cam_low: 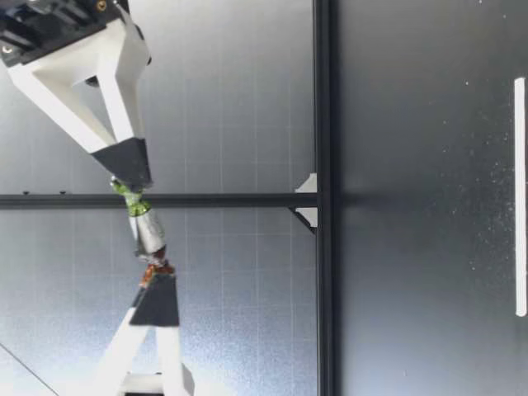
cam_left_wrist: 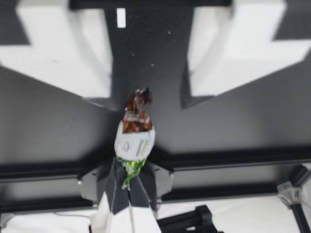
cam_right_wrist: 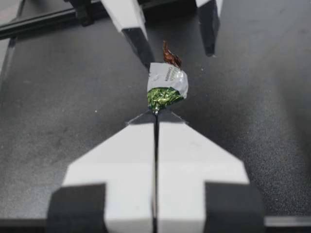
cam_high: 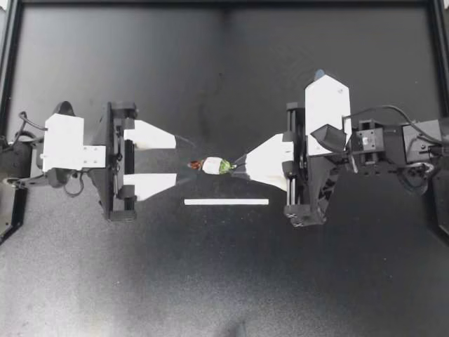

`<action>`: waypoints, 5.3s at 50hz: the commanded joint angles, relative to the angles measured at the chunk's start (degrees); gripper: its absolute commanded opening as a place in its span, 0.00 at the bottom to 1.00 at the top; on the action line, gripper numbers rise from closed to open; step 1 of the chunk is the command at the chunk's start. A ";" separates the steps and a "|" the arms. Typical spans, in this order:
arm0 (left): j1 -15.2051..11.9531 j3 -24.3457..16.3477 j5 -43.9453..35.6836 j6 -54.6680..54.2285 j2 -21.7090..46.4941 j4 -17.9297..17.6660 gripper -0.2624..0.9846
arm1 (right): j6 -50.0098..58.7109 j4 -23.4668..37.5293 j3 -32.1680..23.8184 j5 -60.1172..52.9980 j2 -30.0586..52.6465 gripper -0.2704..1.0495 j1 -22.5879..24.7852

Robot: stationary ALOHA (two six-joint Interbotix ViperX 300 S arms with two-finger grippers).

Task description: Pick up the candy and unwrap it.

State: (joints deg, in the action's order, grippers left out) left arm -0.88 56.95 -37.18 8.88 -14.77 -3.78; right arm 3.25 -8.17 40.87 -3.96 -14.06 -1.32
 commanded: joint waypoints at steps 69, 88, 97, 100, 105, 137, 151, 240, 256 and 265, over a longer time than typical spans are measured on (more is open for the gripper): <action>0.62 -1.49 -2.11 -24.70 -1.05 1.85 0.08 | 1.85 0.00 1.05 -4.75 0.44 0.09 0.00; 0.62 -1.85 -1.76 -25.58 1.23 1.93 0.08 | 2.64 -0.09 0.35 -6.33 0.97 0.10 0.00; 0.62 -1.23 -1.76 -25.40 0.00 1.85 0.08 | 2.90 0.00 0.62 -6.06 1.23 0.14 0.00; 0.62 -1.05 -1.76 -24.96 -0.26 1.85 0.08 | 2.90 0.00 0.70 -6.06 1.32 0.18 0.00; 0.53 -0.70 -1.76 -24.43 -0.62 1.85 0.08 | 2.72 0.09 0.97 -5.98 1.85 0.30 0.09; 0.62 0.62 -1.76 -19.95 -0.79 2.37 0.08 | 2.46 3.43 1.67 -20.83 4.22 0.64 0.09; 0.53 0.00 -1.85 -19.60 -0.79 4.57 0.08 | 2.72 4.13 -0.44 -20.57 7.47 0.64 0.18; 0.53 -2.64 -1.76 -17.75 3.43 3.08 0.67 | 2.55 4.13 -0.53 -16.88 7.21 0.08 0.53; -2.90 -3.43 -1.76 -17.05 8.61 -1.05 0.65 | 2.72 4.13 -0.97 -16.52 5.54 0.08 2.20; -3.69 -3.60 -1.76 -16.17 10.46 -2.37 0.65 | 2.81 4.04 0.35 -16.61 4.13 0.08 1.85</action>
